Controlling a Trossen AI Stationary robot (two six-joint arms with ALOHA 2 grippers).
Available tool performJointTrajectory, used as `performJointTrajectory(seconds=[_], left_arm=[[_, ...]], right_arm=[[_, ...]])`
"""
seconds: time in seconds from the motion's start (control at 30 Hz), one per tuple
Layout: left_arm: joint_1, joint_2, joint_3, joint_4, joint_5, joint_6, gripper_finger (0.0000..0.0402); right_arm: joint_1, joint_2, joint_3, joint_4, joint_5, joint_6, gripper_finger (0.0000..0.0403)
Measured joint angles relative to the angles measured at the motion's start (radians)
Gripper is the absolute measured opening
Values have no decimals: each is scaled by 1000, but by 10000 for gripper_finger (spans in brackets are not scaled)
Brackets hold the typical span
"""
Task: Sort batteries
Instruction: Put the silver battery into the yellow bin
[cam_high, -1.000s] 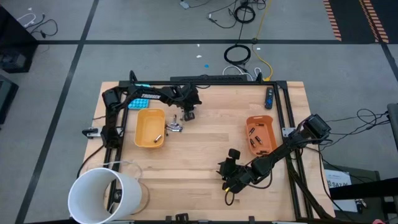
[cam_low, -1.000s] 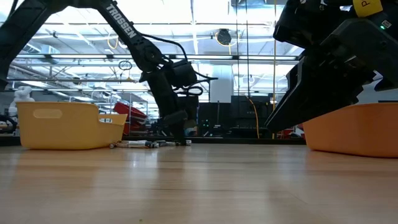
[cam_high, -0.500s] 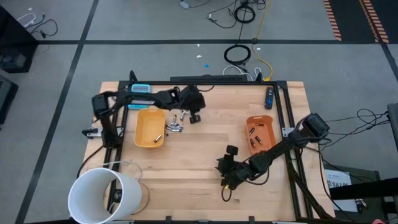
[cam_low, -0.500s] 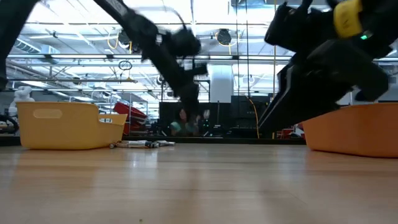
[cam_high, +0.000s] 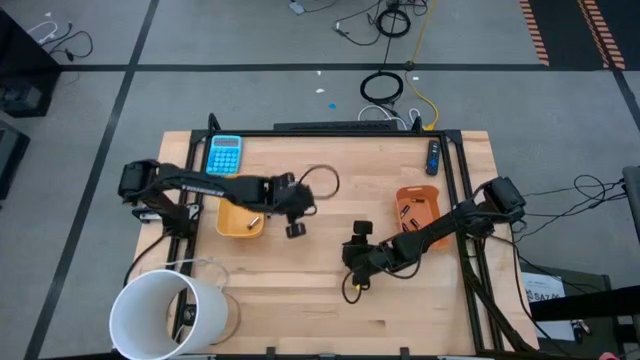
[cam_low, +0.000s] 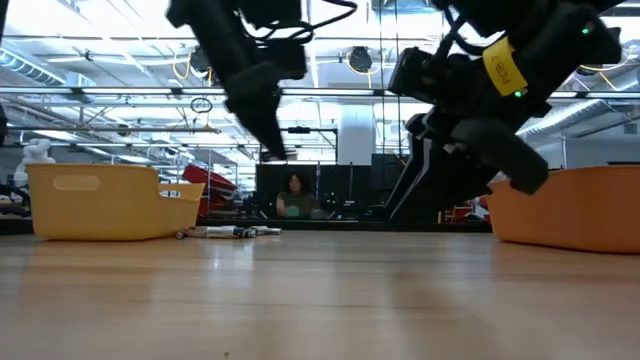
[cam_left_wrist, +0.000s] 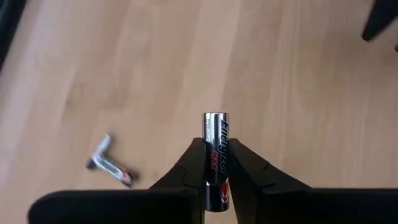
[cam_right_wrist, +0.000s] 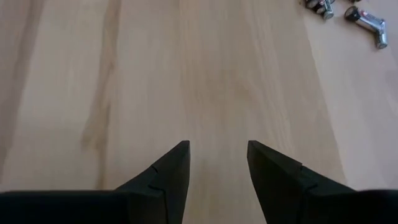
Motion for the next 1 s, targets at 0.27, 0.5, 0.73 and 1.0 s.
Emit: performJointTrajectory(seconds=[0.27,0.5,0.73,1.0], left_arm=[[-124,-118,-145,-190,-89,-256,47],[-165,-282,-275,-270,-125,-455,57],[-169,-339,-327,-323,-153,-546,103],[-164,-339,-325,-317,-212,-508,200]], right_arm=[[-73,0,-49,127,-111,-102,153],[-91,0,-77,175,-159,-93,153],[-67,0,-77,172,-159,-17,153],[-11,0,-77,171,-157,74,153]])
